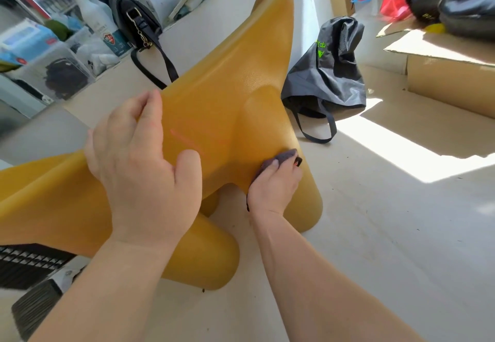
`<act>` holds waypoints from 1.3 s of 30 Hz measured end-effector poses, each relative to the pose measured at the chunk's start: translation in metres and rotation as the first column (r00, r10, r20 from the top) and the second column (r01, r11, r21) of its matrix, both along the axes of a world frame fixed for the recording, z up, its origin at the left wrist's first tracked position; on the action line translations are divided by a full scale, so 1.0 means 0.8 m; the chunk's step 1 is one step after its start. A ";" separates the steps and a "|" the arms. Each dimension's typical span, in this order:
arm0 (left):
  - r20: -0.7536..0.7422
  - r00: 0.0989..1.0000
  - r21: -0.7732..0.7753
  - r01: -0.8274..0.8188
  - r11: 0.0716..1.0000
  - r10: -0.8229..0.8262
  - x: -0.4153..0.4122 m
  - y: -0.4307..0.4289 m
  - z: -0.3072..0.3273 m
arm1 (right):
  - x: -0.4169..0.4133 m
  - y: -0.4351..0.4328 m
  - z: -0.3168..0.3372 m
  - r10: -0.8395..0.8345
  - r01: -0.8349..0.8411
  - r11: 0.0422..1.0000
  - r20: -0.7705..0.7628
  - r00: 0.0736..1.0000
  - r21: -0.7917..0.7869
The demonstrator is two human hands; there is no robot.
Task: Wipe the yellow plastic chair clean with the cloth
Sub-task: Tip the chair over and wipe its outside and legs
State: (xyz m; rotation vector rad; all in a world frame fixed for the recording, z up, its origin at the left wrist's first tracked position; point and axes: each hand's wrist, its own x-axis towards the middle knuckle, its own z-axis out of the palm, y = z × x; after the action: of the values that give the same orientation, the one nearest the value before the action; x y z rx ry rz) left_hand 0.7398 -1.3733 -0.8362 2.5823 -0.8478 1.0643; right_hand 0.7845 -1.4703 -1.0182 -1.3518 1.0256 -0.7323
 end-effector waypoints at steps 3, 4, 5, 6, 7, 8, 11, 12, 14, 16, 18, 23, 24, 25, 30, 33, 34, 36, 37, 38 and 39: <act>0.000 1.000 0.046 0.023 0.999 -0.023 -0.001 -0.012 0.012 | 0.008 -0.003 0.056 -0.015 0.040 0.980 0.130 0.991 -0.197; 0.009 0.999 0.066 0.044 0.997 -0.044 -0.001 -0.020 0.016 | 0.010 -0.006 0.073 -0.001 0.046 0.964 0.169 0.986 -0.261; 0.018 0.998 0.083 0.061 0.995 -0.063 0.000 -0.030 0.021 | 0.012 -0.011 0.090 0.017 0.050 0.944 0.199 0.980 -0.325; 0.021 0.997 0.096 0.072 0.993 -0.074 0.002 -0.041 0.026 | 0.013 -0.015 0.104 0.034 0.057 0.920 0.223 0.974 -0.388; 0.021 0.997 0.107 0.076 0.991 -0.079 0.005 -0.052 0.030 | 0.014 -0.019 0.114 0.054 0.060 0.898 0.245 0.968 -0.436; 0.015 0.997 0.116 0.079 0.990 -0.082 0.009 -0.063 0.035 | 0.015 -0.023 0.119 0.074 0.061 0.880 0.263 0.962 -0.470; -0.041 0.996 0.155 0.090 0.984 -0.084 0.022 -0.093 0.047 | 0.021 -0.039 0.100 0.037 0.099 0.901 0.304 0.952 -0.421; -0.073 0.994 0.175 0.097 0.980 -0.086 0.026 -0.104 0.052 | 0.025 -0.047 0.086 -0.025 0.115 0.944 0.280 0.960 -0.310; -0.117 0.989 0.212 0.111 0.971 -0.087 0.034 -0.125 0.060 | 0.030 -0.070 0.051 -0.076 0.079 0.997 0.136 0.988 -0.018; -0.139 0.986 0.247 0.128 0.961 -0.096 0.041 -0.144 0.068 | 0.027 -0.096 0.020 0.010 0.001 0.984 -0.060 0.998 0.179; -0.146 0.985 0.286 0.134 0.949 -0.095 0.049 -0.158 0.073 | 0.025 -0.115 0.012 0.091 -0.046 0.964 -0.164 0.982 0.260; -0.180 0.982 0.344 0.115 0.932 -0.055 0.068 -0.187 0.085 | 0.039 -0.124 0.112 0.059 -0.091 0.990 0.273 0.960 0.105; -0.216 0.974 0.334 0.133 0.933 -0.061 0.069 -0.193 0.088 | 0.038 -0.125 0.137 0.051 -0.079 0.995 0.377 0.925 0.059; -0.288 0.955 0.293 0.159 0.943 -0.072 0.071 -0.197 0.090 | 0.036 -0.128 0.156 0.059 -0.065 0.998 0.446 0.893 0.000; -0.425 0.897 0.160 0.209 0.965 -0.124 0.090 -0.233 0.101 | 0.043 -0.146 0.161 0.215 -0.111 0.969 0.530 0.821 -0.220; -0.467 0.882 0.192 0.175 0.966 -0.067 0.107 -0.259 0.101 | 0.068 -0.175 0.144 0.211 -0.202 0.976 0.532 0.820 -0.076; -0.472 0.881 0.227 0.162 0.960 -0.037 0.109 -0.265 0.099 | 0.080 -0.193 0.133 0.227 -0.267 0.964 0.521 0.823 0.001; -0.452 0.892 0.298 0.146 0.943 0.005 0.111 -0.266 0.095 | 0.101 -0.229 0.107 0.287 -0.419 0.892 0.501 0.816 0.171; -0.437 0.899 0.321 0.137 0.937 0.018 0.110 -0.265 0.094 | 0.107 -0.239 0.098 0.306 -0.465 0.857 0.508 0.805 0.222; -0.421 0.907 0.342 0.131 0.930 0.028 0.108 -0.263 0.094 | 0.108 -0.244 0.096 0.300 -0.477 0.846 0.528 0.794 0.237; -0.410 0.912 0.356 0.131 0.925 0.029 0.108 -0.262 0.094 | 0.106 -0.245 0.103 0.276 -0.462 0.859 0.563 0.779 0.219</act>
State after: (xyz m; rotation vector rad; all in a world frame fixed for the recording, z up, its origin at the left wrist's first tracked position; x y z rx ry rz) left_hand 0.8259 -1.5833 -0.7609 2.9137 -1.0822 0.3304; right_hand 0.8690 -1.6660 -0.9361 -0.9282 0.4001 -0.5295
